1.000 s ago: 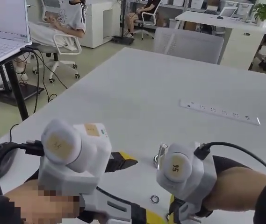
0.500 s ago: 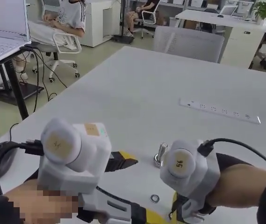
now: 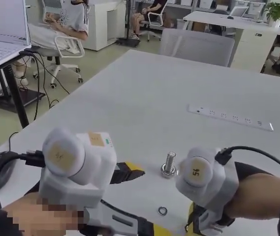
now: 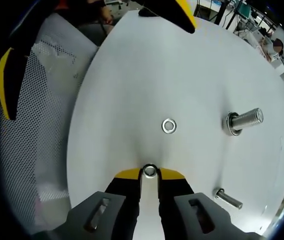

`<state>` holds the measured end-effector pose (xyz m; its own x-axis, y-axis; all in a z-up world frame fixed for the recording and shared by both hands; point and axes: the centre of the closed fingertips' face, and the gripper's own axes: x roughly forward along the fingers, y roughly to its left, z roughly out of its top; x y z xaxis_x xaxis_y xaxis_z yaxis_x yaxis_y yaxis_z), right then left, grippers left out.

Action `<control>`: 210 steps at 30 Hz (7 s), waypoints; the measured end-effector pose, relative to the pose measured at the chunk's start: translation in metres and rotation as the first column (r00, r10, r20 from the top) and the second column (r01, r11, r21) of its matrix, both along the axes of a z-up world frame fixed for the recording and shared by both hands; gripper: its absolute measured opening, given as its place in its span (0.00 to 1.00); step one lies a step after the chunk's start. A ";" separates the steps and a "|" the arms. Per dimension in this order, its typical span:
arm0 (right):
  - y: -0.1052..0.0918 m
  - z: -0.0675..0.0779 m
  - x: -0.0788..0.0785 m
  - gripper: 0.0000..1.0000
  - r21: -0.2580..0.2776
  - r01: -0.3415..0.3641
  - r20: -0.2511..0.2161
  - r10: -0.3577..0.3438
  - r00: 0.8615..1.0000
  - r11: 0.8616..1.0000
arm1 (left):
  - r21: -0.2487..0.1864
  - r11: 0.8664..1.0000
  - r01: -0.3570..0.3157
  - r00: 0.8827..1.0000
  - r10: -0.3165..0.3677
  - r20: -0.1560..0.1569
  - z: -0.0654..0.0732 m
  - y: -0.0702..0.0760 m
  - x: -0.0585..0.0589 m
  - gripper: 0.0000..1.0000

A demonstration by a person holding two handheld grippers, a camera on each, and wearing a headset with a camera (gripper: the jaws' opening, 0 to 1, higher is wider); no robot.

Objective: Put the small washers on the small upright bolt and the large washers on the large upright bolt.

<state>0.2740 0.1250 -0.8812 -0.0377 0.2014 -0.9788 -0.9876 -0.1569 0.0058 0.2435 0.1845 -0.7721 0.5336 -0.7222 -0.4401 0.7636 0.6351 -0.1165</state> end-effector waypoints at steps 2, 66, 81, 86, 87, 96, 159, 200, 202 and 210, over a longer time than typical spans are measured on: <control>-0.004 0.001 0.002 0.14 -0.001 0.010 -0.001 -0.010 1.000 1.000 | 0.001 1.000 0.001 1.000 -0.001 -0.001 0.000 0.000 0.000 0.81; -0.038 0.084 0.096 0.14 0.024 0.104 0.148 -0.106 0.983 0.994 | 0.003 1.000 0.005 1.000 -0.005 -0.011 -0.003 0.000 0.000 0.81; -0.033 0.072 0.102 0.14 -0.005 0.073 0.124 -0.072 0.990 0.997 | 0.001 1.000 -0.002 1.000 0.002 -0.019 -0.004 0.000 0.002 0.81; -0.033 0.069 0.102 0.14 -0.013 0.069 0.119 -0.067 0.991 0.998 | 0.002 1.000 -0.003 1.000 0.003 -0.019 -0.004 0.000 0.002 0.81; -0.033 0.069 0.102 0.14 -0.014 0.068 0.118 -0.066 0.991 0.998 | 0.002 1.000 -0.003 1.000 0.003 -0.020 -0.004 0.000 0.002 0.81; -0.034 0.064 0.103 0.14 -0.024 0.067 0.110 -0.064 0.992 0.997 | 0.000 1.000 -0.009 1.000 0.009 -0.018 -0.004 0.001 0.002 0.81; -0.032 0.015 0.105 0.17 -0.058 0.072 0.057 -0.069 0.996 0.996 | -0.003 1.000 -0.010 0.999 0.010 -0.033 -0.006 0.003 0.001 0.81; -0.066 0.027 0.071 0.23 -0.005 0.185 0.037 -0.185 0.982 0.983 | 0.004 1.000 -0.004 1.000 0.004 -0.022 -0.006 0.001 0.002 0.81; -0.063 0.027 0.067 0.23 -0.002 0.183 0.033 -0.183 0.983 0.983 | 0.004 1.000 -0.008 1.000 0.008 -0.019 -0.005 0.001 0.003 0.81; -0.048 0.028 0.054 0.23 0.009 0.155 0.015 -0.155 0.988 0.988 | 0.002 1.000 -0.019 1.000 0.019 -0.004 -0.002 0.003 0.003 0.81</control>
<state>0.3276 0.0766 -0.8527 0.0100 0.2112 -0.9774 -0.9999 -0.0018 -0.0106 0.2464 0.1879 -0.7740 0.5453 -0.7113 -0.4435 0.7510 0.6496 -0.1184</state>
